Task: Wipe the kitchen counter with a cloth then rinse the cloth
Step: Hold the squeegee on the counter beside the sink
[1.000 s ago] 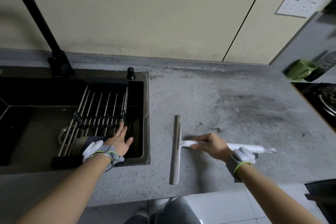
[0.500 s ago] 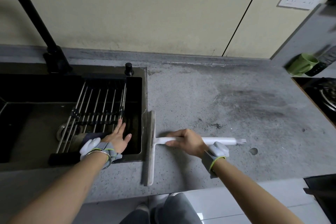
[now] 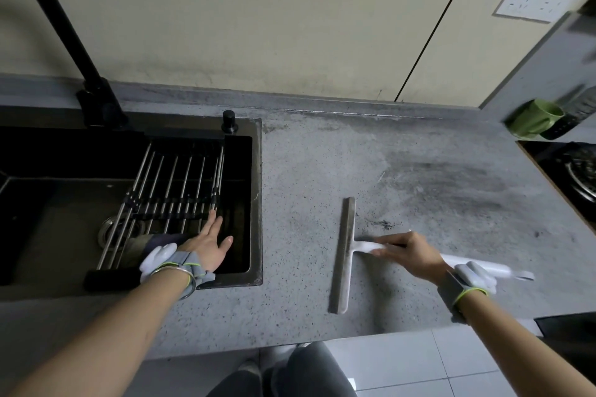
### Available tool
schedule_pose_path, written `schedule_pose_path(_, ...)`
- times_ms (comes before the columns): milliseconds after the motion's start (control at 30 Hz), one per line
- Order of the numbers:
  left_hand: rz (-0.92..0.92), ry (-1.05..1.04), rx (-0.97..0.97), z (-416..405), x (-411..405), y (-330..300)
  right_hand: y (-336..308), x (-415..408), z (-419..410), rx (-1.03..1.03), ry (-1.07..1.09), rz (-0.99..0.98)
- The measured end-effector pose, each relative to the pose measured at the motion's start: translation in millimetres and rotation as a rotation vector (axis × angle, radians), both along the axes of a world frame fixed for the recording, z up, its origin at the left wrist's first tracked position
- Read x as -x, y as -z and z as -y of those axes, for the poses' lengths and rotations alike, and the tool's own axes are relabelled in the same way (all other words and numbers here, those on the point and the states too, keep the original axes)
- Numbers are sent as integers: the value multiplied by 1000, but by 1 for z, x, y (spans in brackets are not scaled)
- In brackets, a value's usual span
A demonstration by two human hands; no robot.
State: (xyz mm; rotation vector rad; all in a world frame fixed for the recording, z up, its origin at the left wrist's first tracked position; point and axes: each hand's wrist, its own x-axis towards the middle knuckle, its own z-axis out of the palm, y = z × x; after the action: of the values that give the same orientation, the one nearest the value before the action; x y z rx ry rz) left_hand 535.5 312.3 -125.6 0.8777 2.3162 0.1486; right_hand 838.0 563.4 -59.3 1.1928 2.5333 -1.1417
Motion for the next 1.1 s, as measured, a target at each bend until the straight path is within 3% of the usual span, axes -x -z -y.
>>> schedule_pose_path(267,3,-18,-34,0,-1,-1,6,28,10,-9,-64,31)
schedule_pose_path(433,29,-116,-168,-3,-5,1,9,51,17,22,-103,10)
schedule_pose_path(800,-204,-270,-241,-29,-8,-1,14,102,47,72,-241,-12)
schedule_pose_path(1100,-148,-223,-105,-49,10,-2,3,54,-12,25,-76,-1)
